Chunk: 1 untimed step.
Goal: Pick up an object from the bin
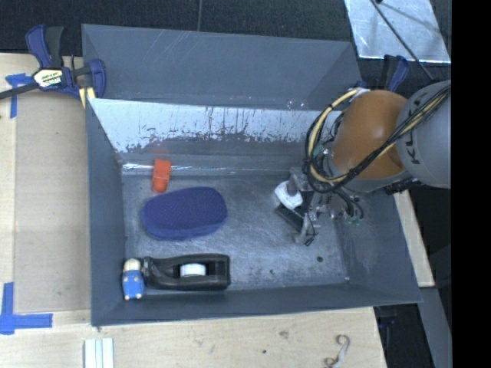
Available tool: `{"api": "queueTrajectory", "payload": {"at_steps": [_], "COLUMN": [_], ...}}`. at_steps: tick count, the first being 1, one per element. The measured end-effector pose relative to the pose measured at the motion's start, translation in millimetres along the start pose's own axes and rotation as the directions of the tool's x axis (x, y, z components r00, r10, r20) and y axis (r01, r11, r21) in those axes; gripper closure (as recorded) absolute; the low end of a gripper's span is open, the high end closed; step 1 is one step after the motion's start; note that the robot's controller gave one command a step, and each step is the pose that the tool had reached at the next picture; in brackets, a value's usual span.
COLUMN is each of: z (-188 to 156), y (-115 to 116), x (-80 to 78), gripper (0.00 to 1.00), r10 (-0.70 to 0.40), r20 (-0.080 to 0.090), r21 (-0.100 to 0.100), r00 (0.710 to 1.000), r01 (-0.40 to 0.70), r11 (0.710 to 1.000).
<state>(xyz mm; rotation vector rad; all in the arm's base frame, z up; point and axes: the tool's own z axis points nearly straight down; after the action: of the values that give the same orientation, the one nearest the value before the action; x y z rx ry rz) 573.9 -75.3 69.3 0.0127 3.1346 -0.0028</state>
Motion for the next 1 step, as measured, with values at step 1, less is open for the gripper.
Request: {"api": "queueTrajectory", "payload": {"at_steps": [1], "z": [-3.3], "y": [1.6], "x": [-1.2], "gripper": [1.0], "r10": [-0.001], "r20": [0.004], "r21": [0.0], "r00": [1.0], "r01": [0.001], "r11": [1.0]}}
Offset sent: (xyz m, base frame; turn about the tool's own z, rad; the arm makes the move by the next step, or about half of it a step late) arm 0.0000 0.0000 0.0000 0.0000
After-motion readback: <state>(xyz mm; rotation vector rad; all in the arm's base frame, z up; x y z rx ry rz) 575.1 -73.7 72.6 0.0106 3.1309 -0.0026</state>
